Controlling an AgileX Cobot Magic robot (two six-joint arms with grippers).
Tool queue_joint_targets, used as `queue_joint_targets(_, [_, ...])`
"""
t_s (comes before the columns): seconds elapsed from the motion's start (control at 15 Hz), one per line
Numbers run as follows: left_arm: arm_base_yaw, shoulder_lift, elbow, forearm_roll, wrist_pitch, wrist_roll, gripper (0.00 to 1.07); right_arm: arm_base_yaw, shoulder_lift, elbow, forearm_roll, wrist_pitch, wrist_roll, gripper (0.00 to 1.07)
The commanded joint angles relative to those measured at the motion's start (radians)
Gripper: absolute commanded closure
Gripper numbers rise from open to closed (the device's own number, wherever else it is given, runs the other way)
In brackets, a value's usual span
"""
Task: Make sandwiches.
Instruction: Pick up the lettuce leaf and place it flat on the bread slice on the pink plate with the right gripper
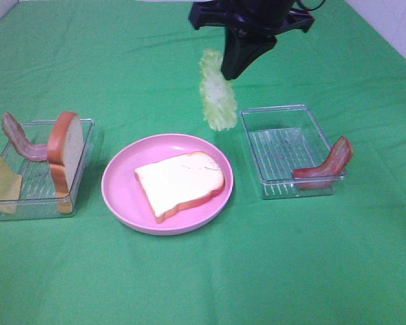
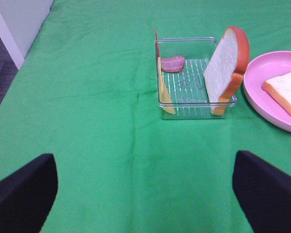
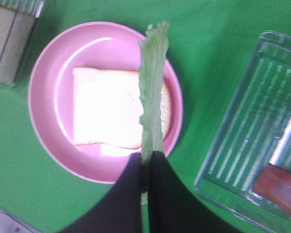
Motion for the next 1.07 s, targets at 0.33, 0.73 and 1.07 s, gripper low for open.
queue_joint_targets(0.33, [0.002, -0.002, 0.0, 0.002, -0.004, 0.0, 0.16, 0.265, 0.05, 0.004, 0.011, -0.024, -0.012, 1.07])
queue_joint_targets(0.73, [0.002, -0.002, 0.0, 0.002, -0.004, 0.0, 0.16, 0.268, 0.206, 0.004, -0.177, -0.075, 0.059, 1.07])
queue_joint_targets(1.07, [0.002, -0.002, 0.0, 0.002, -0.004, 0.0, 0.16, 0.268, 0.27, 0.004, -0.324, -0.089, 0.142, 1.07])
